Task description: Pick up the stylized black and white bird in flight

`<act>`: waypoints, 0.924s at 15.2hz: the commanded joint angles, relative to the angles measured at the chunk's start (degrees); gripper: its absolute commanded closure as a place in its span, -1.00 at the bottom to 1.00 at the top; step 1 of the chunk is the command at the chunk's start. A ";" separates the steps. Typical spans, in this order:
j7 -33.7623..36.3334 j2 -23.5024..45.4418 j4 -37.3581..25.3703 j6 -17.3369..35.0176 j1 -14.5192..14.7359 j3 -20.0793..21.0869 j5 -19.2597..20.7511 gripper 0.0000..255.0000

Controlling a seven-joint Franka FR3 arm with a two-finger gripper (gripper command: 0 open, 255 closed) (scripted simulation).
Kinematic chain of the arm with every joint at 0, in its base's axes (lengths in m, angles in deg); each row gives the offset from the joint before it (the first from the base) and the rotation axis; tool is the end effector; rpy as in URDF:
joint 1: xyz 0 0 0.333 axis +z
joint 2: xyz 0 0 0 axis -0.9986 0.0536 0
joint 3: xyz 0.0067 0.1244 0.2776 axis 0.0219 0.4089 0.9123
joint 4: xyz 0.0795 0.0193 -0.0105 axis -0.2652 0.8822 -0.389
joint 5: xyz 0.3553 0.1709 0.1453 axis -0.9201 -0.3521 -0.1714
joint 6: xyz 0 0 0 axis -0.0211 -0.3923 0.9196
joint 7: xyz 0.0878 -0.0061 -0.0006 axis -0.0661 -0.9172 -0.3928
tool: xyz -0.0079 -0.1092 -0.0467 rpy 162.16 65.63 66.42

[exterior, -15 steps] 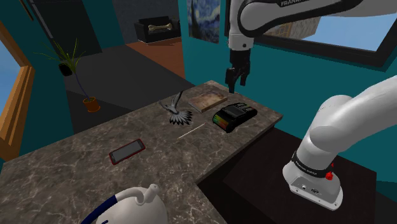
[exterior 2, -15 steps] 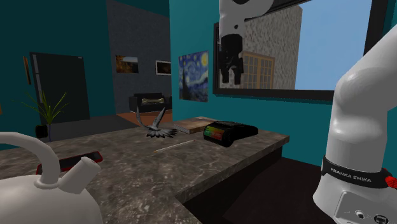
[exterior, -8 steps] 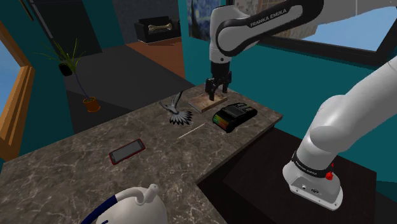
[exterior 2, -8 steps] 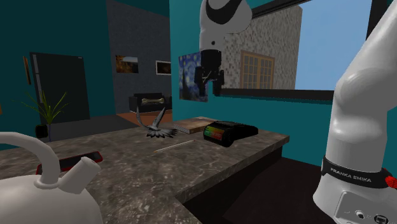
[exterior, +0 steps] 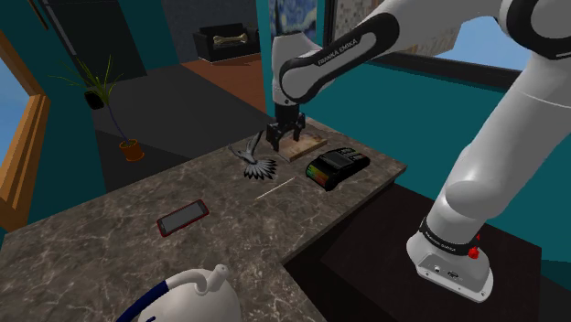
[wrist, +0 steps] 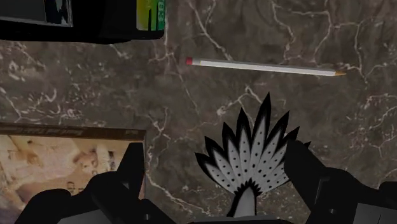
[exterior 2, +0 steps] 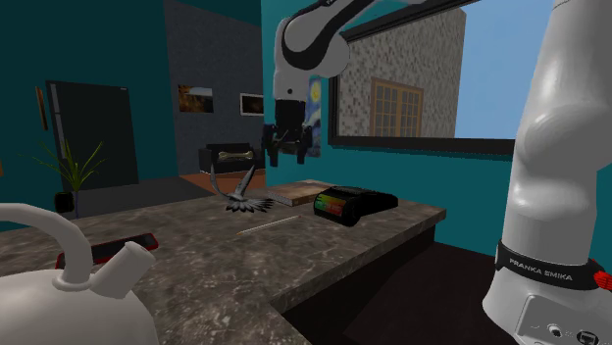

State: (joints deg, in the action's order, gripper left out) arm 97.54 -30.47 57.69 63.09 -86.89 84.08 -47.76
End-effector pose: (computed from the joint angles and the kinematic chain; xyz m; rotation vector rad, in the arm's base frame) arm 0.5225 0.1160 0.3767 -3.1172 0.1290 -0.0886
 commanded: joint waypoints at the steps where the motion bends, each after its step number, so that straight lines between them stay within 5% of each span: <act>1: 2.76 3.94 -2.77 2.12 0.14 0.76 1.71 -1.00; 12: 16.09 26.85 -23.69 7.73 3.91 -0.25 13.24 -1.00; 14: 16.37 27.63 -23.19 8.98 4.06 -0.47 13.57 -1.00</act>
State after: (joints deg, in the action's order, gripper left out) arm 113.50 -3.67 35.00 71.64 -83.05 83.77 -34.57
